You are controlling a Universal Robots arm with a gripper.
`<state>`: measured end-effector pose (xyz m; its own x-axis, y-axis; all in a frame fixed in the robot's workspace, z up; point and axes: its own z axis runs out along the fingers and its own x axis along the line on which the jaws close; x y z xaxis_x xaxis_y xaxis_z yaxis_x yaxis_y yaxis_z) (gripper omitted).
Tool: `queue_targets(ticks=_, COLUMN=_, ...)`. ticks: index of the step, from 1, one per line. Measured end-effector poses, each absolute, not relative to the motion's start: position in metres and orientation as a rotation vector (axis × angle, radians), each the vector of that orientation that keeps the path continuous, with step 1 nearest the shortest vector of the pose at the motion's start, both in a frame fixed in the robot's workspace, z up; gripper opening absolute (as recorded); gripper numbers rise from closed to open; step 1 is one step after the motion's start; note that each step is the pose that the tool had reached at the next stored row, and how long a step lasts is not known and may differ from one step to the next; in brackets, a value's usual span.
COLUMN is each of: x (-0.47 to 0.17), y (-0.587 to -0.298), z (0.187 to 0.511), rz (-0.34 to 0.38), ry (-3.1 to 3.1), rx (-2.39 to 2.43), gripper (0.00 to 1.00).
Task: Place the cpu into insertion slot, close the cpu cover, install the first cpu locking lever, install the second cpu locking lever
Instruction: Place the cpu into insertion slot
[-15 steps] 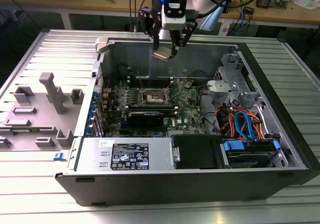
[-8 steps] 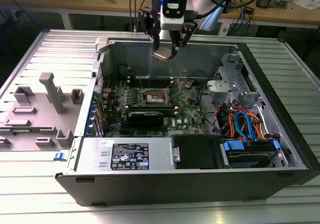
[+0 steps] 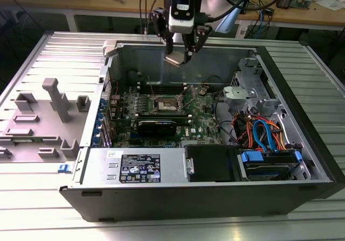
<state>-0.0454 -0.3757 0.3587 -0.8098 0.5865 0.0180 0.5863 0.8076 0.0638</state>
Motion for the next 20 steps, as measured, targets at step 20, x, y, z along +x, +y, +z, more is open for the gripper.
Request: queue_targets(ticks=20, x=-0.045, y=-0.376, z=0.348, rz=0.099, ry=2.798, rx=1.4, gripper=0.54)
